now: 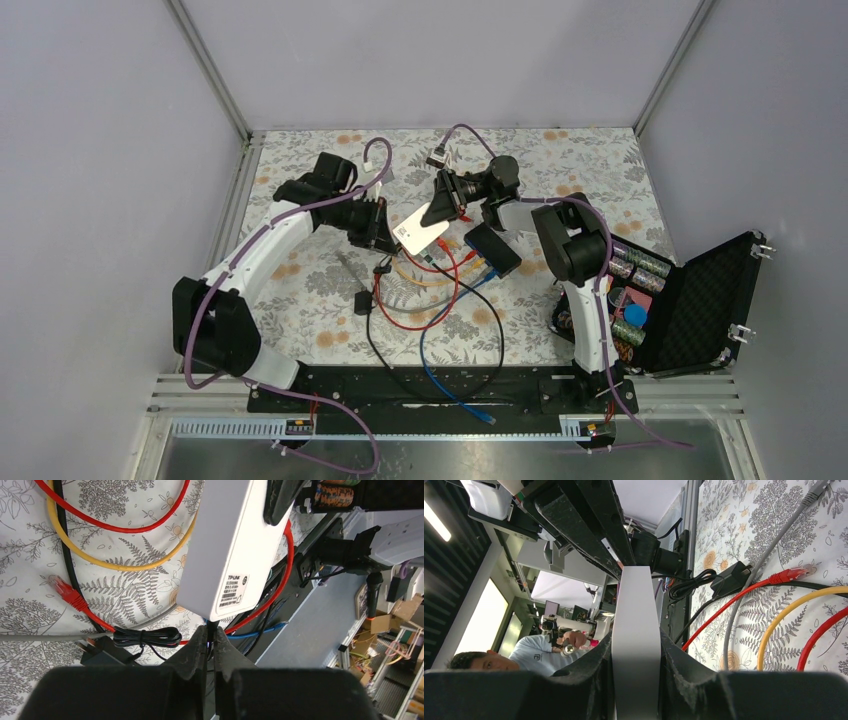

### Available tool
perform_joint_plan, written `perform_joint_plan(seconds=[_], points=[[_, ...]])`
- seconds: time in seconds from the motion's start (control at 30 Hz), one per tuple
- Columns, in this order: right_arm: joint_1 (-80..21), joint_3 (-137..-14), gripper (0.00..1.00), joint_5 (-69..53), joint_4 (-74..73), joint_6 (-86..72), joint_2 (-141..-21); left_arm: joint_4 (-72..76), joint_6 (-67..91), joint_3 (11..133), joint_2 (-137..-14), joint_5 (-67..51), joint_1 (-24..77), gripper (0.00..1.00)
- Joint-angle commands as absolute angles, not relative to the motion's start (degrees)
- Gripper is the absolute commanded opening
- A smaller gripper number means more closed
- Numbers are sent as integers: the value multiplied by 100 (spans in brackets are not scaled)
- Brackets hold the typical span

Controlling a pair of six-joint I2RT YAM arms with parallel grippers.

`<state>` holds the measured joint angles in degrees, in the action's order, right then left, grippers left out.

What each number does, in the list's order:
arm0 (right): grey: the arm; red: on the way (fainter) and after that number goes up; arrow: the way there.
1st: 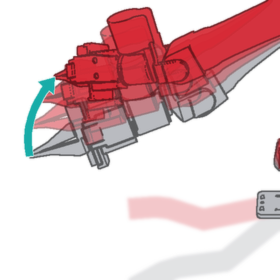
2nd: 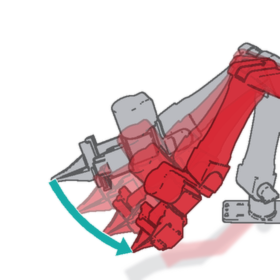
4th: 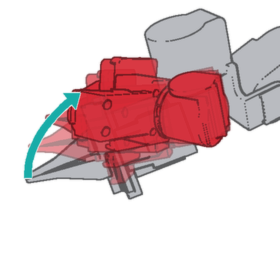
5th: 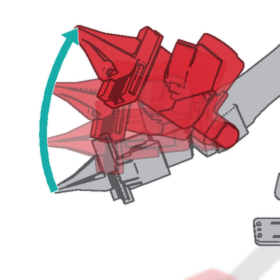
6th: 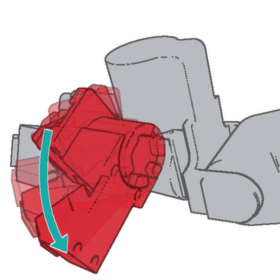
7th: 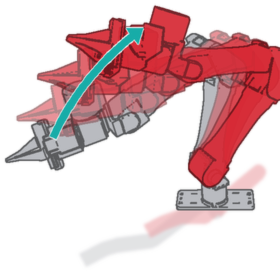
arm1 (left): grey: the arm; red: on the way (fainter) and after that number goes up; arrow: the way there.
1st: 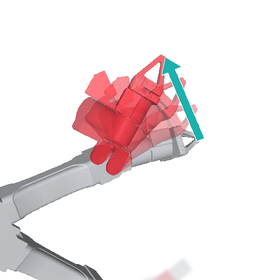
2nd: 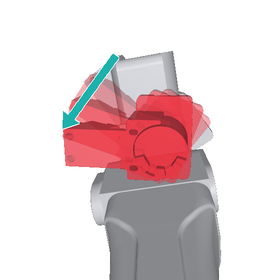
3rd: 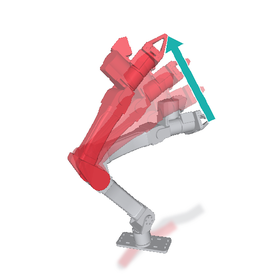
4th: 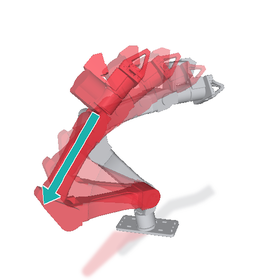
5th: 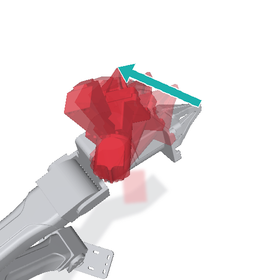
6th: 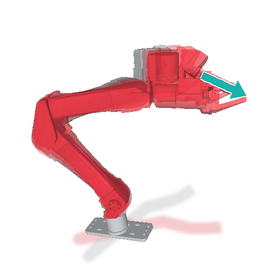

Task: Insert the plug into the switch port
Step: Insert the power into the switch port, then place the switch port at the center of the board.

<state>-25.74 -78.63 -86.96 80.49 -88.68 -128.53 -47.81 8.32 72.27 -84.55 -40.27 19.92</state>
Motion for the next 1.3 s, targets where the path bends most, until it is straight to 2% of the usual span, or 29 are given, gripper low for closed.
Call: perform_joint_plan(seconds=[0.0, 0.03, 0.17, 0.27, 0.4, 0.57, 0.7, 0.83, 0.87, 0.97, 1.0, 1.17, 1.27], points=[[-3315, -7929, 6, -9092, 8434, -8807, -12737, -2276, 373, 7377, -8242, -4408, 2074, 0], [-3313, -7961, 6, -9075, 8437, -8813, -12690, -2156, 204, 7228, -8116, -4492, 2063, 4], [-3297, -8105, 7, -9018, 8437, -8858, -12614, -1904, 46, 6620, -7600, -4511, 1941, 36], [-3205, -8133, 6, -9056, 8442, -8913, -12623, -2642, -346, 6599, -7432, -4636, 1731, 53], [-3113, -8224, 6, -9071, 8432, -8934, -12604, -3385, -501, 6544, -7309, -4704, 1526, 61], [-3111, -8318, 7, -9085, 8432, -8939, -12565, -3328, -149, 6627, -7599, -5101, 1498, 66], [-3110, -8337, 7, -9054, 8436, -8939, -12513, -3176, 306, 6737, -7962, -5946, 1502, 62], [-3111, -8332, 8, -9068, 8437, -8939, -12466, -3208, 368, 6667, -8023, -5997, 1504, 52], [-3111, -8339, 8, -9062, 8431, -8939, -12455, -3202, 373, 6644, -8006, -6047, 1510, 43], [-3103, -8413, 9, -9041, 8427, -8923, -12454, -3102, 552, 6593, -7936, -6131, 1511, 5], [-3103, -8454, 10, -9016, 8432, -8921, -12446, -3077, 602, 6583, -7896, -6090, 1509, 0], [-3104, -8679, 12, -8874, 8432, -8956, -12314, -1964, 1646, 5982, -7496, -6052, 1501, 0], [-3094, -8942, 21, -8695, 8433, -8976, -12244, -1245, 2148, 5531, -7276, -5937, 1482, 0]])
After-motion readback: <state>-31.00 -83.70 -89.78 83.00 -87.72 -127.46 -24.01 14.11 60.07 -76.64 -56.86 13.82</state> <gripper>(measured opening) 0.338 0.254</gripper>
